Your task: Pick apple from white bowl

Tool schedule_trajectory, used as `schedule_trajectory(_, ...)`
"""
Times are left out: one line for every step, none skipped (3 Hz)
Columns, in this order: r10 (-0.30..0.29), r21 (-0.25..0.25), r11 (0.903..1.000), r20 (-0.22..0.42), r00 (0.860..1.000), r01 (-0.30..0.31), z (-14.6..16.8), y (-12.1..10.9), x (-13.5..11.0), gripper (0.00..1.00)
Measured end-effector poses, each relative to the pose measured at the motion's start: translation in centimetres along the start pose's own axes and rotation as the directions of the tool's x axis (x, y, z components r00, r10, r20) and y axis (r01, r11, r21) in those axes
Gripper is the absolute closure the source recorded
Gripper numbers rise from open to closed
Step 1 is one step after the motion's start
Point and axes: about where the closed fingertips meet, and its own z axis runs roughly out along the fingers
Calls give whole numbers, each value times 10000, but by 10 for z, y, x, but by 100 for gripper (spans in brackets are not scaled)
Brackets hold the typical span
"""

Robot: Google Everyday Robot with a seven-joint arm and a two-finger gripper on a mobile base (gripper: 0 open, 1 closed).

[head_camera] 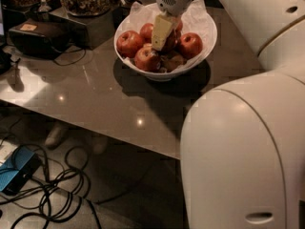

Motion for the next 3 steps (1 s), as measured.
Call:
schedule_trajectory(-74,-7,10000,-72,9999,74,3,1,-1,34)
schedule_trajectory(-74,-7,10000,-72,9999,74,3,1,-1,52)
schedule_trajectory(-74,-7,10000,-72,9999,74,3,1,-1,76)
